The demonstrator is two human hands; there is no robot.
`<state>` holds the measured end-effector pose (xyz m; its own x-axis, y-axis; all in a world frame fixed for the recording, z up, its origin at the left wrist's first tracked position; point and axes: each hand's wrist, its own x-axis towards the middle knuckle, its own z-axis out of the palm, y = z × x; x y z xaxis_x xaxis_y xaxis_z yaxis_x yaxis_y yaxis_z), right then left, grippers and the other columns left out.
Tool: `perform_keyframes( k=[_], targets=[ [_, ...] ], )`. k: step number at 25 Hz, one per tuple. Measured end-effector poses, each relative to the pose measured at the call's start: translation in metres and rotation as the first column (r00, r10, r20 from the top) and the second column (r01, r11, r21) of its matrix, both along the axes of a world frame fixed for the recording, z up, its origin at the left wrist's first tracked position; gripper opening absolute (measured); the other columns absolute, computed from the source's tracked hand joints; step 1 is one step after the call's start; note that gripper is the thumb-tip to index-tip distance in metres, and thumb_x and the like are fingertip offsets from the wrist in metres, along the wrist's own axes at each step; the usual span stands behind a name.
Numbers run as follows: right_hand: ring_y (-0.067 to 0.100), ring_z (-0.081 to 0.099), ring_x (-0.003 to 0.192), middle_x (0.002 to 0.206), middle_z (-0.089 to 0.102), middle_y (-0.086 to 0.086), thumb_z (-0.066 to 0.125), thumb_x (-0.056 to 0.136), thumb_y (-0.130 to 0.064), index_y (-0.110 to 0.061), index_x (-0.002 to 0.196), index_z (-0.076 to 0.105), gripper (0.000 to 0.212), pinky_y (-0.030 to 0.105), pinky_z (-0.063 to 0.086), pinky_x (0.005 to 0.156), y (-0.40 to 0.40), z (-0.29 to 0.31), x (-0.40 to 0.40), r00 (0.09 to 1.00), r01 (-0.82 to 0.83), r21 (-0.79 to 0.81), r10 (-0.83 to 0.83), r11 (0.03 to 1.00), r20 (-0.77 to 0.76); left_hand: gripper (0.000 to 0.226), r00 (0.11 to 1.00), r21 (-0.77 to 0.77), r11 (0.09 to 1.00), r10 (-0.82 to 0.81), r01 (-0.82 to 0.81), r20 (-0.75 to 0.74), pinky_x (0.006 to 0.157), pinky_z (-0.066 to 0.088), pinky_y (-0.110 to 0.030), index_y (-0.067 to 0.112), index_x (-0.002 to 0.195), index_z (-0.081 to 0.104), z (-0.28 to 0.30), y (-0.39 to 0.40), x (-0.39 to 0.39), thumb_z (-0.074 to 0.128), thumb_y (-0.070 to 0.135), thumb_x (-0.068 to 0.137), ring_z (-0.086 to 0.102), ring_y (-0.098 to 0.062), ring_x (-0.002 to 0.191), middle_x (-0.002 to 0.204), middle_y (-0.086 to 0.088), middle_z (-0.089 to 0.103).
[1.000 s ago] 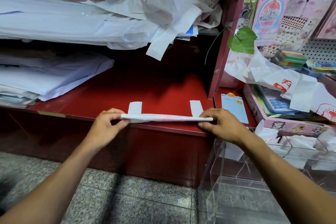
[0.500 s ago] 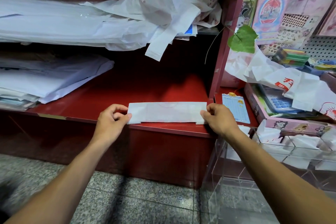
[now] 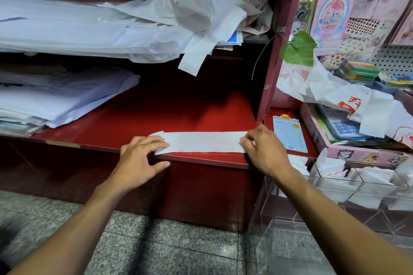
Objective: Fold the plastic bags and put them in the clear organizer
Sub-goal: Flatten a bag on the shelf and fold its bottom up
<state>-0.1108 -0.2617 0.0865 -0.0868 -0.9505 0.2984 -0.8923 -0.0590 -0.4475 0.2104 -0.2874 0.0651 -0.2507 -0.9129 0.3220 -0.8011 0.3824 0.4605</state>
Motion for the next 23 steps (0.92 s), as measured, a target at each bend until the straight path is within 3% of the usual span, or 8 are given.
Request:
perform_keyframes(
  k=[3, 6, 10, 12, 14, 18, 21, 23],
  targets=[
    [0.019, 0.045, 0.107, 0.125, 0.051, -0.005, 0.05, 0.087, -0.068, -0.027, 0.126, 0.059, 0.057, 0.036, 0.039, 0.089, 0.007, 0.003, -0.004, 0.946, -0.147, 0.168, 0.188, 0.975, -0.265, 0.039, 0.998, -0.092, 0.995, -0.051, 0.048, -0.025, 0.089, 0.045, -0.032, 0.03, 0.1, 0.076, -0.004, -0.005, 0.009, 0.087, 0.008, 0.07, 0.052, -0.013, 0.094, 0.102, 0.032, 0.059],
    [0.016, 0.04, 0.112, 0.127, 0.047, -0.011, 0.07, 0.079, -0.06, -0.032, 0.134, 0.054, 0.064, 0.036, 0.036, 0.096, 0.011, 0.01, -0.014, 0.901, -0.212, 0.29, 0.302, 0.933, -0.312, 0.027, 0.986, -0.083, 0.992, -0.106, 0.096, -0.129, 0.075, 0.038, -0.012, 0.026, 0.086, 0.078, 0.002, -0.004, 0.008, 0.085, 0.004, 0.071, 0.051, -0.012, 0.082, 0.087, 0.017, 0.068],
    [0.012, 0.059, 0.084, 0.091, 0.067, -0.01, 0.079, 0.08, -0.036, -0.025, 0.078, 0.073, 0.013, 0.03, 0.045, 0.073, 0.013, 0.02, -0.023, 0.924, -0.359, 0.116, 0.335, 0.926, 0.185, 0.012, 0.848, 0.111, 0.986, -0.049, 0.126, -0.527, 0.076, 0.047, -0.015, 0.019, 0.081, 0.077, 0.023, 0.002, -0.002, 0.077, 0.007, 0.08, 0.066, -0.004, 0.082, 0.087, 0.012, 0.074],
    [0.01, 0.059, 0.063, 0.073, 0.069, -0.005, 0.078, 0.083, -0.028, -0.012, 0.076, 0.074, 0.017, 0.023, 0.044, 0.059, 0.017, 0.032, -0.019, 0.789, -0.297, 0.042, 0.22, 0.954, 0.574, 0.004, 0.707, 0.235, 0.968, 0.105, 0.088, -0.699, 0.071, 0.052, -0.018, 0.017, 0.087, 0.076, 0.029, 0.004, -0.009, 0.073, 0.014, 0.086, 0.068, -0.006, 0.08, 0.086, 0.007, 0.076],
    [0.008, 0.064, 0.062, 0.075, 0.074, -0.001, 0.071, 0.089, -0.025, -0.01, 0.088, 0.075, 0.016, 0.02, 0.048, 0.054, 0.018, 0.042, -0.01, 0.608, -0.197, 0.037, 0.092, 0.98, 0.789, 0.012, 0.601, 0.335, 0.939, 0.226, 0.074, -0.767, 0.067, 0.053, -0.025, 0.015, 0.094, 0.075, 0.031, 0.006, -0.015, 0.069, 0.025, 0.09, 0.07, -0.013, 0.079, 0.09, -0.001, 0.077],
    [0.017, 0.064, 0.062, 0.077, 0.07, 0.005, 0.065, 0.092, -0.034, -0.008, 0.096, 0.07, 0.026, 0.03, 0.053, 0.049, 0.009, 0.039, 0.001, 0.473, -0.132, 0.223, -0.137, 0.966, 0.87, 0.024, 0.6, 0.423, 0.906, 0.324, 0.026, -0.731, 0.046, 0.042, -0.023, 0.011, 0.096, 0.072, 0.031, 0.007, -0.031, 0.06, 0.032, 0.097, 0.059, -0.013, 0.056, 0.074, -0.004, 0.071],
    [0.025, 0.065, 0.071, 0.089, 0.068, 0.009, 0.063, 0.086, -0.019, -0.003, 0.111, 0.064, 0.03, 0.041, 0.058, 0.054, 0.002, 0.029, 0.0, 0.509, -0.12, 0.359, -0.253, 0.926, 0.823, 0.025, 0.621, 0.46, 0.887, 0.374, -0.024, -0.689, 0.043, 0.039, -0.023, 0.011, 0.094, 0.071, 0.029, 0.005, -0.037, 0.055, 0.03, 0.1, 0.056, -0.014, 0.053, 0.068, -0.001, 0.068],
    [0.024, 0.063, 0.066, 0.097, 0.066, 0.01, 0.056, 0.087, 0.0, -0.007, 0.121, 0.055, 0.035, 0.032, 0.053, 0.047, -0.001, 0.027, 0.0, 0.537, -0.081, 0.338, -0.244, 0.938, 0.808, 0.014, 0.589, 0.472, 0.88, 0.406, -0.047, -0.699, 0.052, 0.044, -0.023, 0.013, 0.104, 0.069, 0.03, 0.005, -0.037, 0.06, 0.02, 0.096, 0.062, -0.016, 0.067, 0.083, -0.003, 0.072]
  ],
)
